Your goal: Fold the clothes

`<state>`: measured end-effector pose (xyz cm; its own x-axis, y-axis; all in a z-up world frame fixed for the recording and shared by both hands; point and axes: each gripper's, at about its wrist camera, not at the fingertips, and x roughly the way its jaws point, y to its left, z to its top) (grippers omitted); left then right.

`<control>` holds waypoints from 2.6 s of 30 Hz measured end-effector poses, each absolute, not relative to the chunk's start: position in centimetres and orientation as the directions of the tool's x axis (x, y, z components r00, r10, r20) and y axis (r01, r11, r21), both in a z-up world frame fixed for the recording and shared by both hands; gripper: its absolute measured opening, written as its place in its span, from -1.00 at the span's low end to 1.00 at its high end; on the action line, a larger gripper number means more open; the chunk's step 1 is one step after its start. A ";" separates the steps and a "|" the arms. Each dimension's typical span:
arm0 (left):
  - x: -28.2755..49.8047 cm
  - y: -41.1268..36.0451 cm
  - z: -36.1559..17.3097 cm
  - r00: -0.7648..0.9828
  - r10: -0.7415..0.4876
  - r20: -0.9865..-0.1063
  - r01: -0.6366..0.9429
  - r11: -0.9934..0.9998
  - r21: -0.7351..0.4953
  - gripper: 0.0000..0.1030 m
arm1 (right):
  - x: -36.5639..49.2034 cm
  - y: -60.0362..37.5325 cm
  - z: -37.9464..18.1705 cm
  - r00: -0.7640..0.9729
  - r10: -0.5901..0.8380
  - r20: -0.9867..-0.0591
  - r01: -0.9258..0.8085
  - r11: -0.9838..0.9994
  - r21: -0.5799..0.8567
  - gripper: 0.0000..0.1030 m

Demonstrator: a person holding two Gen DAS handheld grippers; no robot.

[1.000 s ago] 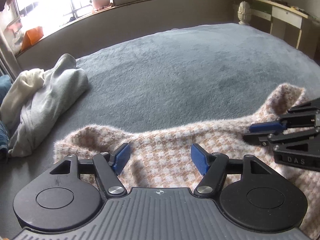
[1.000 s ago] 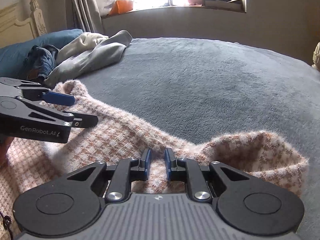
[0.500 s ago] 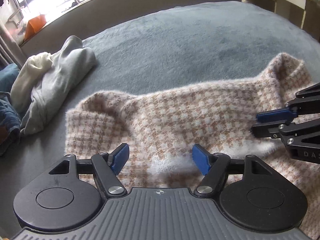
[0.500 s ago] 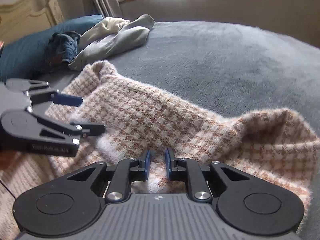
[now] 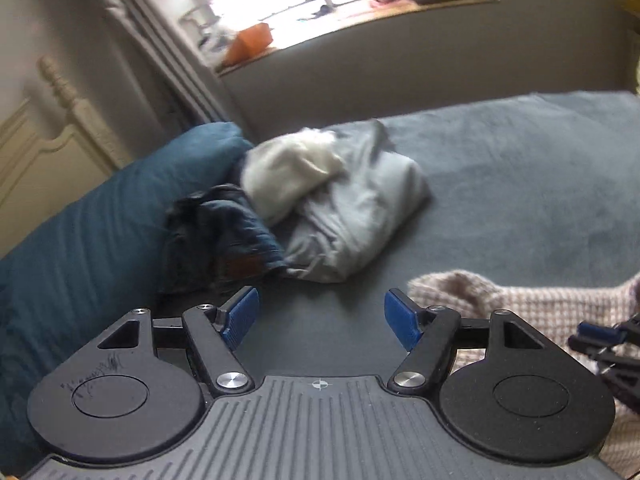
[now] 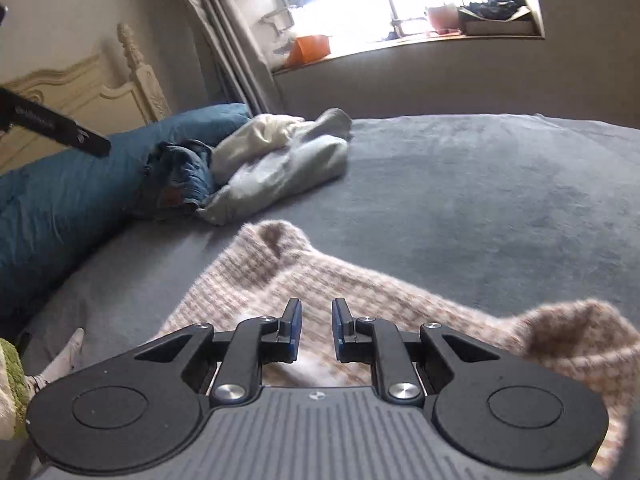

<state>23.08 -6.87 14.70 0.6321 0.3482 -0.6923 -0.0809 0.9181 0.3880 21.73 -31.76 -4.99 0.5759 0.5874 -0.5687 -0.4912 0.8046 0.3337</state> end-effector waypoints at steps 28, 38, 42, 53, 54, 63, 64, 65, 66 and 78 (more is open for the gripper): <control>5.1 18.2 22.6 0.772 0.316 -0.552 -0.452 0.883 -0.127 0.39 | 22.1 -32.7 -4.8 0.491 0.325 -0.808 -0.331 0.928 0.172 -0.77; 6.7 21.6 7.7 0.661 -0.075 -0.747 -0.122 0.971 -0.206 0.39 | 22.6 -29.6 -9.9 0.406 0.141 -0.903 -0.381 0.924 -0.027 -0.76; 7.5 19.8 1.1 0.576 -0.258 -0.776 -0.068 0.931 -0.359 0.39 | 22.5 -30.5 -9.9 0.411 0.193 -0.891 -0.405 0.914 0.011 -0.76; 3.7 14.4 -6.3 0.318 -0.525 -0.789 0.046 0.840 -0.540 0.38 | 21.4 -32.3 -11.2 0.519 0.316 -0.794 -0.379 0.918 0.117 -0.76; 3.2 14.2 -6.3 0.292 -0.543 -0.787 0.048 0.830 -0.555 0.38 | 21.3 -32.3 -11.1 0.525 0.317 -0.790 -0.373 0.920 0.122 -0.75; 0.4 13.6 -5.9 0.290 -0.593 -0.751 0.152 0.803 -0.576 0.38 | 15.6 -33.9 -6.0 0.720 0.371 -0.586 -0.427 0.903 0.047 -0.20; 0.2 13.8 -6.1 0.297 -0.612 -0.733 0.146 0.787 -0.599 0.38 | 14.6 -34.5 -5.3 0.722 0.405 -0.561 -0.438 0.895 0.083 -0.19; 0.1 13.8 -6.5 0.294 -0.619 -0.728 0.138 0.781 -0.608 0.38 | 13.7 -35.2 -4.7 0.713 0.446 -0.541 -0.452 0.882 0.132 -0.18; 0.0 13.8 -6.8 0.290 -0.625 -0.725 0.129 0.776 -0.617 0.38 | 12.8 -35.9 -4.3 0.689 0.494 -0.530 -0.468 0.862 0.196 -0.18; 0.4 12.8 -9.7 0.152 -0.609 -0.778 0.123 0.793 -0.597 0.38 | 3.4 -42.8 -3.4 0.522 0.659 -0.541 -0.412 0.751 0.516 -0.18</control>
